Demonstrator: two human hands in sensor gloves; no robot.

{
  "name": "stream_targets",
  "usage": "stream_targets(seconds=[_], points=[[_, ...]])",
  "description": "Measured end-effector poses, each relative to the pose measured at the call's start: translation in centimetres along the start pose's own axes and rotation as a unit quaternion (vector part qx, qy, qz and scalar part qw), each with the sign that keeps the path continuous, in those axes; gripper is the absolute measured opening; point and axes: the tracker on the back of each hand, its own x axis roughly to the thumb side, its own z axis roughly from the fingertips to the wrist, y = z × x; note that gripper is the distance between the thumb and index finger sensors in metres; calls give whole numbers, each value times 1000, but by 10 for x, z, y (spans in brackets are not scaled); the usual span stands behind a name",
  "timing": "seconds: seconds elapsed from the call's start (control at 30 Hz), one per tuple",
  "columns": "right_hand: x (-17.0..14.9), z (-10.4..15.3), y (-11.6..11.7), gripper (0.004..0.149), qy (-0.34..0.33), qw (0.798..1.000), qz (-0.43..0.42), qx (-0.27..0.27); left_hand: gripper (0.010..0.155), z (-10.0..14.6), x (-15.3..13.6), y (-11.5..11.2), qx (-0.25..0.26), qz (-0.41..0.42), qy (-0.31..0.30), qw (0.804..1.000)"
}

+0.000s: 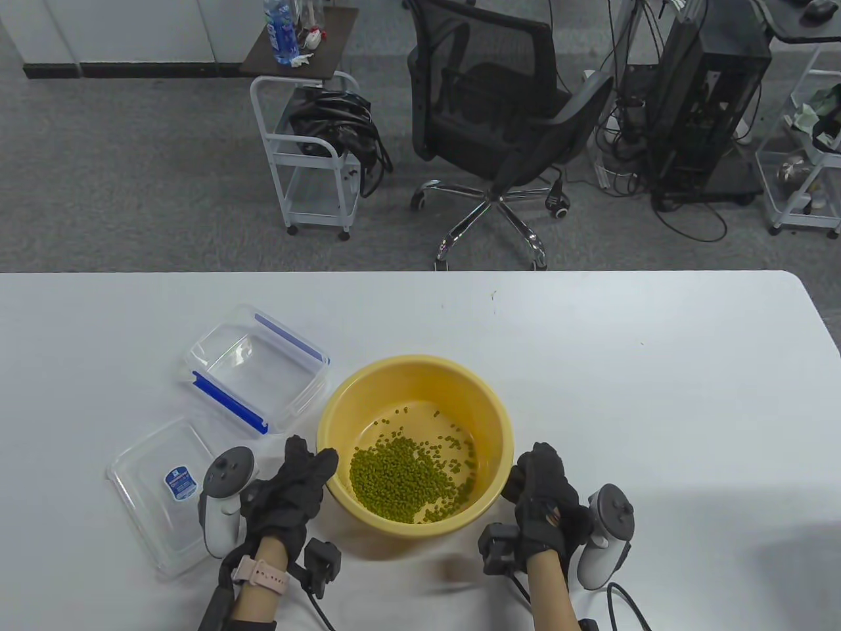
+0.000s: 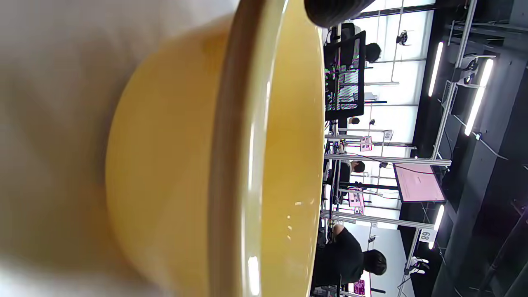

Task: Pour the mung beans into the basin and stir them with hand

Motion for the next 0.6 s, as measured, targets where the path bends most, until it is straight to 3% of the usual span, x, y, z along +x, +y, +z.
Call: stream_targets(seconds=[0.13, 0.27, 0.43, 0.5, 0.53, 0.6], points=[[2, 1, 1, 58, -6, 1000, 1, 5, 72, -4, -5, -14, 43, 31, -11, 999], [6, 3, 2, 58, -23, 1000, 8, 2, 71, -6, -6, -21, 67, 51, -21, 996], [38, 17, 2, 59, -133, 989, 60, -29, 72, -7, -5, -21, 79, 44, -17, 996], [65, 30, 14, 58, -216, 964, 157, -13, 72, -8, -4, -22, 81, 42, -15, 996], [79, 37, 28, 57, -256, 934, 250, 6, 72, -8, -4, -21, 79, 39, -15, 996], [87, 42, 53, 55, -261, 892, 368, 39, 72, -9, -4, -21, 77, 40, -13, 996]])
